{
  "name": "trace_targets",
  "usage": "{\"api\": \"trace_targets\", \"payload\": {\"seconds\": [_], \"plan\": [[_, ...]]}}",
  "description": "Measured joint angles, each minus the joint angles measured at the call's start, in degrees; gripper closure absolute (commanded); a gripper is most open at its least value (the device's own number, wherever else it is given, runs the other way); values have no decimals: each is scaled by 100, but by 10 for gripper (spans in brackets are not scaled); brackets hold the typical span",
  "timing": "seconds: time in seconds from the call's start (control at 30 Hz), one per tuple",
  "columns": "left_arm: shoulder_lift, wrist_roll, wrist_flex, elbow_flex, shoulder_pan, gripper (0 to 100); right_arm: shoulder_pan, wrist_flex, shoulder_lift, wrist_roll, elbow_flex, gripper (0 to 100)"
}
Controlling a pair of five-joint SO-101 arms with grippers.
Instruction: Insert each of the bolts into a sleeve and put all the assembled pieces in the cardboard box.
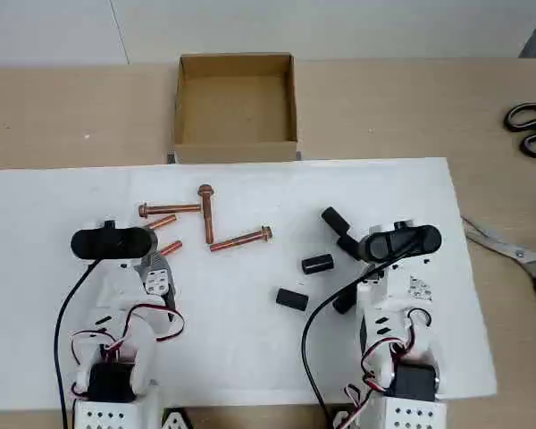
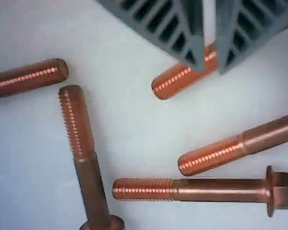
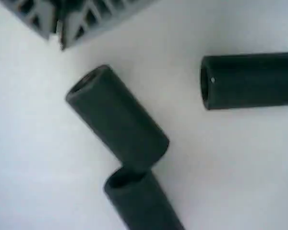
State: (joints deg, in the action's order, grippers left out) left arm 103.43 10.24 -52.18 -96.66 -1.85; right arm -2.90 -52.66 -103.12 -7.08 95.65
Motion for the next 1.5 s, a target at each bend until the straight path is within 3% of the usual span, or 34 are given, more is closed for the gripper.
{"api": "trace_targets", "payload": {"seconds": [0.3,0.47,0.7,0.9,1.2,1.5], "plan": [[0,0,0,0,1037,993,0,0,0,0,0,995],[0,0,0,0,1284,993,0,0,0,0,0,995],[0,-18,0,0,1248,993,0,0,0,0,0,995],[0,0,0,0,431,993,0,0,0,0,0,995],[0,0,44,0,387,993,0,0,0,9,0,995],[0,0,53,1055,563,994,299,-536,0,1459,-782,995]]}}
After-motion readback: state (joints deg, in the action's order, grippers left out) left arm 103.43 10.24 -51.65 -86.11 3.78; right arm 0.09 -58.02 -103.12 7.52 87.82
